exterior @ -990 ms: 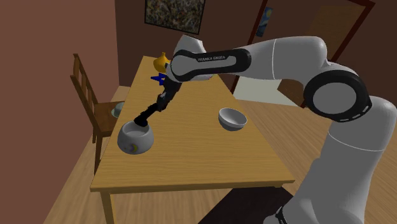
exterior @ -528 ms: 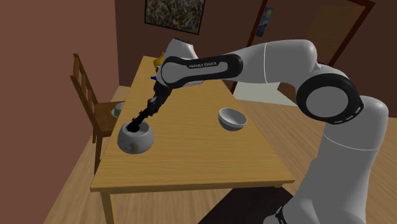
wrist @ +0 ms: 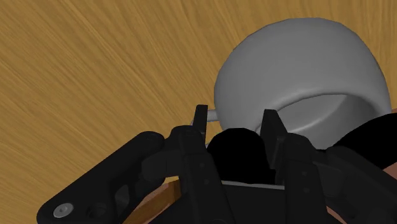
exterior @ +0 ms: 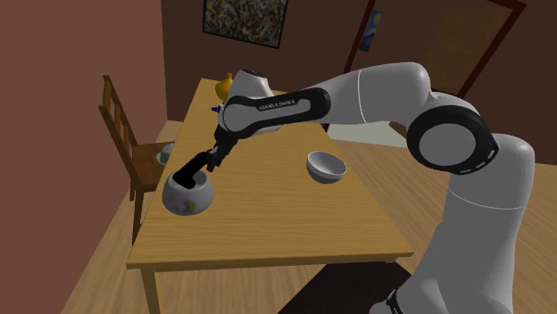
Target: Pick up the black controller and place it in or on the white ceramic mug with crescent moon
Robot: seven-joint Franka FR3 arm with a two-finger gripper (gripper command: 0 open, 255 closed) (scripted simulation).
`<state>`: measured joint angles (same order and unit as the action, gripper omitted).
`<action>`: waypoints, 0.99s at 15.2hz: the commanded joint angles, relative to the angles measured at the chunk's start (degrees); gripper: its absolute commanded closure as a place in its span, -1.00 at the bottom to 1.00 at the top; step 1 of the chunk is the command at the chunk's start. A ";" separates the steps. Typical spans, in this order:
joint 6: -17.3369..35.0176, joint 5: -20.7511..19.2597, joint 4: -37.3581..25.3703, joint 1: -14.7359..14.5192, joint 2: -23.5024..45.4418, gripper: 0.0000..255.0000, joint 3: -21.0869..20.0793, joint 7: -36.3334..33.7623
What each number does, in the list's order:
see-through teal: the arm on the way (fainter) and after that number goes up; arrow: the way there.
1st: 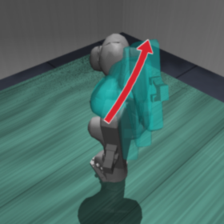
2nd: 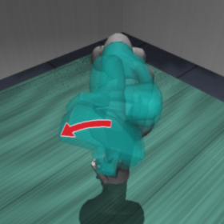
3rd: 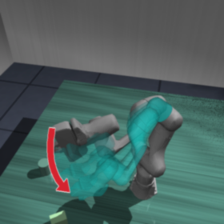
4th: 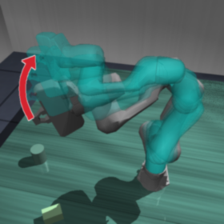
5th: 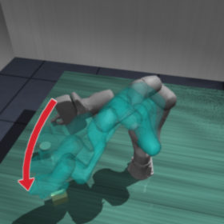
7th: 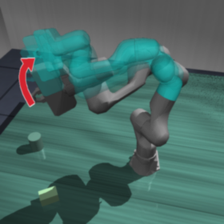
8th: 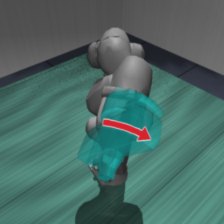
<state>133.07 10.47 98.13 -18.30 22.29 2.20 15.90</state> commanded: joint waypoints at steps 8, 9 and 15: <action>0.55 0.18 0.78 -0.17 0.31 -1.00 -0.20 0.19; 0.59 0.19 0.85 -0.17 0.29 -1.00 -0.20 0.20; -2.00 -0.15 0.80 -0.07 -2.24 -1.00 0.04 -0.03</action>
<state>131.85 10.40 98.71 -18.42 21.01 2.16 15.88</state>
